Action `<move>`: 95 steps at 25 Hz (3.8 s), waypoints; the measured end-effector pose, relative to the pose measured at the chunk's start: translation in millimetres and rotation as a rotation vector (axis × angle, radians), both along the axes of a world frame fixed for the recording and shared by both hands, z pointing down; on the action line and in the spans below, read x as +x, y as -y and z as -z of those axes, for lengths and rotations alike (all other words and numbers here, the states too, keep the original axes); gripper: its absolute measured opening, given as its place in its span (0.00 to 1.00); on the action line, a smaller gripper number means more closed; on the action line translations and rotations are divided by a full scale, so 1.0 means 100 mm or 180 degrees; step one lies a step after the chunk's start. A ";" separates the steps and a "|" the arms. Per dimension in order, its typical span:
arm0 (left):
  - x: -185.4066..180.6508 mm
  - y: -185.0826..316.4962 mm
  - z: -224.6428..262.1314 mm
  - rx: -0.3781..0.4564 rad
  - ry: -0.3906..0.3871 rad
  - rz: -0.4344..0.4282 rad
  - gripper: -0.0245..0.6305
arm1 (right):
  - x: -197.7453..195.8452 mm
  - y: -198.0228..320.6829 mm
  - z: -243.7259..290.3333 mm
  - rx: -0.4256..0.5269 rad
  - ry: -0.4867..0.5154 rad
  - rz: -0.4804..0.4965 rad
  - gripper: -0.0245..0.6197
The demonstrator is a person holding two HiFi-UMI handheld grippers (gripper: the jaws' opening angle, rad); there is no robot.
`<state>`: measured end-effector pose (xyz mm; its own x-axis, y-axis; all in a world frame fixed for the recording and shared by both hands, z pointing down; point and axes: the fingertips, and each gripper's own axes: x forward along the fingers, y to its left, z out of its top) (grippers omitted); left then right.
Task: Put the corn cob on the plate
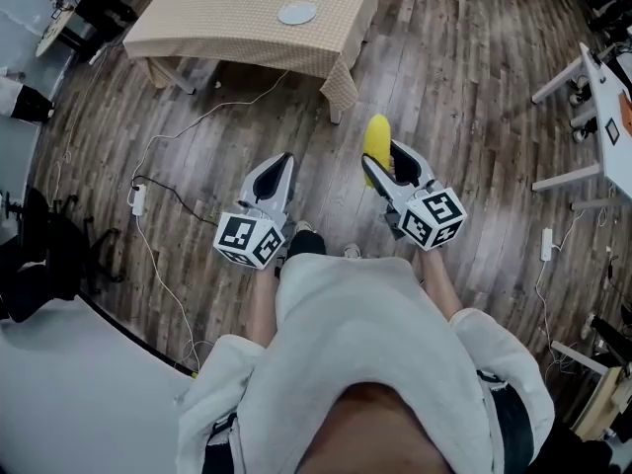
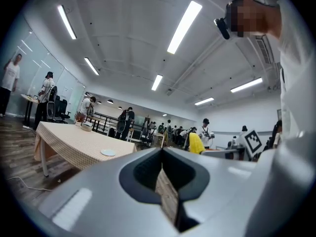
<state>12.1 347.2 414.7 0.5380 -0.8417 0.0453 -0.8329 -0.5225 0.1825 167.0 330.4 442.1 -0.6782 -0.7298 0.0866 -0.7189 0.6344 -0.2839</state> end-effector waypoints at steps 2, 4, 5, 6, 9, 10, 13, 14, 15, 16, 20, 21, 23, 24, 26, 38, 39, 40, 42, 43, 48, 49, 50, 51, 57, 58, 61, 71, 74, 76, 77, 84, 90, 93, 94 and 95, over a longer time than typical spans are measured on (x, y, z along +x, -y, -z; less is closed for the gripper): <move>0.01 0.06 0.00 0.0003 -0.0006 0.0004 0.05 | 0.01 0.07 0.00 -0.0001 0.0001 0.0003 0.39; 0.01 0.13 -0.01 0.0005 -0.0003 0.0001 0.05 | 0.01 0.14 0.00 0.0006 0.0021 0.0005 0.39; 0.01 0.17 -0.02 0.0005 -0.0003 -0.0007 0.05 | 0.01 0.18 0.00 0.0014 0.0030 0.0005 0.39; 0.01 0.20 -0.03 0.0005 0.0000 -0.0022 0.05 | 0.00 0.22 0.00 0.0022 0.0033 0.0003 0.39; 0.04 0.32 -0.05 0.0000 0.0019 -0.0088 0.05 | -0.04 0.35 -0.01 0.0034 0.0020 0.0000 0.39; 0.05 0.36 -0.07 -0.0008 0.0016 -0.0107 0.05 | -0.05 0.40 -0.01 0.0035 0.0015 -0.0003 0.39; 0.04 0.55 -0.11 -0.0027 -0.0007 -0.0159 0.05 | -0.12 0.59 -0.03 0.0028 0.0020 -0.0021 0.39; 0.03 0.63 -0.12 -0.0031 -0.0018 -0.0176 0.05 | -0.15 0.66 -0.04 0.0023 0.0020 -0.0025 0.39; 0.01 0.72 -0.13 -0.0035 -0.0028 -0.0190 0.05 | -0.18 0.74 -0.05 0.0019 0.0015 -0.0027 0.39; -0.02 0.81 -0.14 -0.0041 -0.0035 -0.0199 0.05 | -0.22 0.83 -0.07 0.0013 0.0007 -0.0028 0.39; -0.23 1.25 -0.17 -0.0071 -0.0062 -0.0197 0.05 | -0.43 1.26 -0.13 -0.0040 -0.0005 -0.0021 0.39; -0.32 1.37 -0.17 -0.0075 -0.0067 -0.0193 0.05 | -0.51 1.38 -0.13 -0.0047 -0.0018 -0.0015 0.39; -0.49 1.60 -0.19 -0.0094 -0.0087 -0.0180 0.05 | -0.68 1.61 -0.15 -0.0059 -0.0056 -0.0003 0.39; -0.58 1.71 -0.20 -0.0108 -0.0095 -0.0176 0.05 | -0.76 1.72 -0.15 -0.0068 -0.0067 0.0000 0.39; -0.74 1.93 -0.22 -0.0137 -0.0086 -0.0188 0.05 | -0.92 1.93 -0.16 -0.0085 -0.0077 -0.0002 0.39; -1.59 3.17 -0.02 -0.0075 -0.0143 -0.0253 0.05 | -1.74 3.20 0.07 -0.0053 -0.0041 -0.0104 0.39; -1.64 3.25 0.00 -0.0065 -0.0144 -0.0261 0.05 | -1.78 3.27 0.09 -0.0037 -0.0050 -0.0119 0.39; -1.68 3.32 0.01 -0.0060 -0.0141 -0.0275 0.05 | -1.81 3.34 0.10 -0.0022 -0.0061 -0.0132 0.39; -1.72 3.43 0.01 -0.0064 -0.0133 -0.0310 0.05 | -1.86 3.44 0.12 -0.0008 -0.0074 -0.0162 0.39; -1.74 3.48 0.01 -0.0071 -0.0134 -0.0330 0.05 | -1.88 3.47 0.12 -0.0010 -0.0076 -0.0183 0.39; -1.73 3.67 -0.07 -0.0117 -0.0186 -0.0425 0.05 | -1.91 3.59 0.04 -0.0068 -0.0054 -0.0289 0.39; -1.71 3.70 -0.08 -0.0128 -0.0186 -0.0441 0.05 | -1.89 3.61 0.02 -0.0078 -0.0056 -0.0297 0.39; -1.67 3.72 -0.10 -0.0138 -0.0185 -0.0457 0.05 | -1.87 3.63 0.00 -0.0088 -0.0061 -0.0305 0.39; -1.64 3.75 -0.11 -0.0148 -0.0182 -0.0470 0.05 | -1.84 3.65 -0.01 -0.0099 -0.0063 -0.0312 0.39; -1.55 4.01 -0.18 -0.0192 -0.0141 -0.0426 0.05 | -1.75 3.94 -0.08 -0.0131 -0.0004 -0.0271 0.39; -1.53 4.08 -0.19 -0.0196 -0.0131 -0.0407 0.05 | -1.73 4.02 -0.10 -0.0132 0.0001 -0.0250 0.39; -1.47 4.30 -0.20 -0.0206 -0.0101 -0.0333 0.05 | -1.67 4.28 -0.13 -0.0145 0.0031 -0.0181 0.39; -1.24 5.39 -0.11 -0.0146 -0.0010 -0.0033 0.05 | -1.52 5.47 -0.12 -0.0107 0.0104 0.0158 0.39; -1.13 5.71 -0.03 -0.0091 0.0008 0.0048 0.05 | -1.41 5.84 -0.06 -0.0075 0.0145 0.0234 0.39; -1.07 5.89 0.01 -0.0063 0.0019 0.0114 0.05 | -1.36 6.06 -0.02 -0.0049 0.0165 0.0300 0.39; -1.04 5.96 0.03 -0.0057 0.0028 0.0148 0.05 | -1.34 6.15 0.00 -0.0037 0.0164 0.0342 0.39; -1.09 6.28 0.00 -0.0138 0.0052 0.0271 0.05 | -1.41 6.59 0.04 -0.0026 0.0126 0.0499 0.39; -1.23 6.53 0.01 -0.0146 0.0047 0.0165 0.05 | -1.55 6.76 -0.01 -0.0087 0.0132 0.0389 0.39; -1.32 6.63 0.03 -0.0141 0.0029 0.0098 0.05 | -1.63 6.81 -0.02 -0.0115 0.0102 0.0314 0.39; -1.35 6.65 0.02 -0.0153 0.0020 0.0083 0.05 | -1.65 6.81 -0.04 -0.0132 0.0090 0.0296 0.39; -1.37 6.67 0.00 -0.0161 0.0015 0.0069 0.05 | -1.67 6.82 -0.05 -0.0145 0.0080 0.0281 0.39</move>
<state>-124.8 -319.6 414.3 0.5194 -0.8497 0.0905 -0.8448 -0.4946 0.2042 0.2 -351.3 447.4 -0.7421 -0.6628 0.1005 -0.6531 0.6810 -0.3312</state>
